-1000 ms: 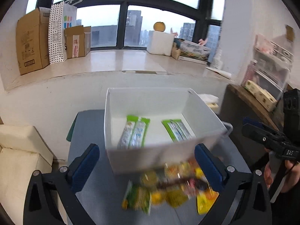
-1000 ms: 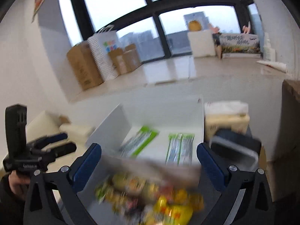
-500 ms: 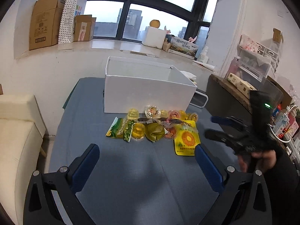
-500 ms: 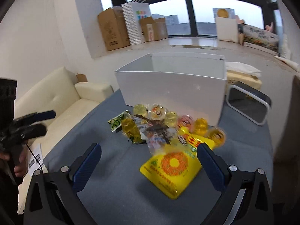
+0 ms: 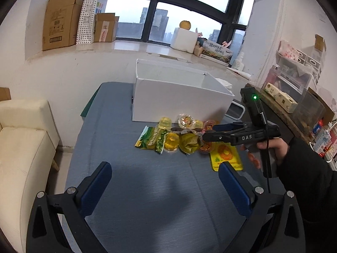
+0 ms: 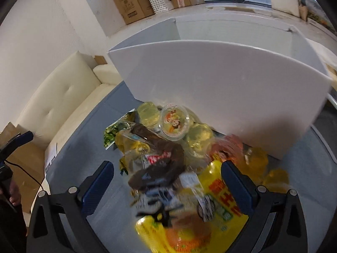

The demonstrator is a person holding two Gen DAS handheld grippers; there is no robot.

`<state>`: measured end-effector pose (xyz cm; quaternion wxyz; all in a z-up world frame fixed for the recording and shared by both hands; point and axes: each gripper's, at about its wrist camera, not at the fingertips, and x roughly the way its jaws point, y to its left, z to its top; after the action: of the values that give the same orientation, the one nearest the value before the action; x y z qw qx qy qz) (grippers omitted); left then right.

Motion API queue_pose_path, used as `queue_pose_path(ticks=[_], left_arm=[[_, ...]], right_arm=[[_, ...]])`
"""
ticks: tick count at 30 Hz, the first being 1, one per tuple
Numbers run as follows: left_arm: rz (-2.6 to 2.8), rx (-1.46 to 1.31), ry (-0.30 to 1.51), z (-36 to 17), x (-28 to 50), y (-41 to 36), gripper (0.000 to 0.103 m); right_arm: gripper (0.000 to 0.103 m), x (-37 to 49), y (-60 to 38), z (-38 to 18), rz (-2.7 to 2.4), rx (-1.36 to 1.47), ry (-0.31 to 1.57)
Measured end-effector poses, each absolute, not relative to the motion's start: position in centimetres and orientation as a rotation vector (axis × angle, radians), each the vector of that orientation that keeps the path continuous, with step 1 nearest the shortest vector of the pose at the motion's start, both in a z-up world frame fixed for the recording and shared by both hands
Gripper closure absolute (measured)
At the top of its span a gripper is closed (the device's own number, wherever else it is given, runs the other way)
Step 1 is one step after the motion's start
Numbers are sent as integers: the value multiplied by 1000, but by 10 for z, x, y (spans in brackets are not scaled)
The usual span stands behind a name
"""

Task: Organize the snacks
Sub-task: 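Grasp the clear braised-snack bag with the right tool while the left tool grasps the green pea bag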

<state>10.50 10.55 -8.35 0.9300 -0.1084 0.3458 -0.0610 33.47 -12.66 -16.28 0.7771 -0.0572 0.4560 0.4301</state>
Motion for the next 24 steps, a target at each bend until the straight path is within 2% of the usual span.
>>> queue_pose_path(ticks=[3, 5, 6, 12, 18, 24], left_arm=[[-125, -235, 715, -87, 108, 107, 0], [-128, -239, 717, -89, 109, 108, 0], [-130, -240, 718, -90, 109, 108, 0], [-136, -245, 726, -94, 112, 103, 0], [-139, -232, 742, -101, 119, 101, 0], [-142, -197, 765, -119, 157, 105, 0]], right_arm=[[1, 335, -116, -169, 946, -132, 1018], [20, 329, -114, -170, 947, -134, 1024], [23, 326, -115, -171, 958, -119, 1032], [23, 301, -127, -160, 953, -123, 1003], [23, 269, -146, -129, 948, -93, 897], [23, 234, -180, -104, 895, -66, 821]])
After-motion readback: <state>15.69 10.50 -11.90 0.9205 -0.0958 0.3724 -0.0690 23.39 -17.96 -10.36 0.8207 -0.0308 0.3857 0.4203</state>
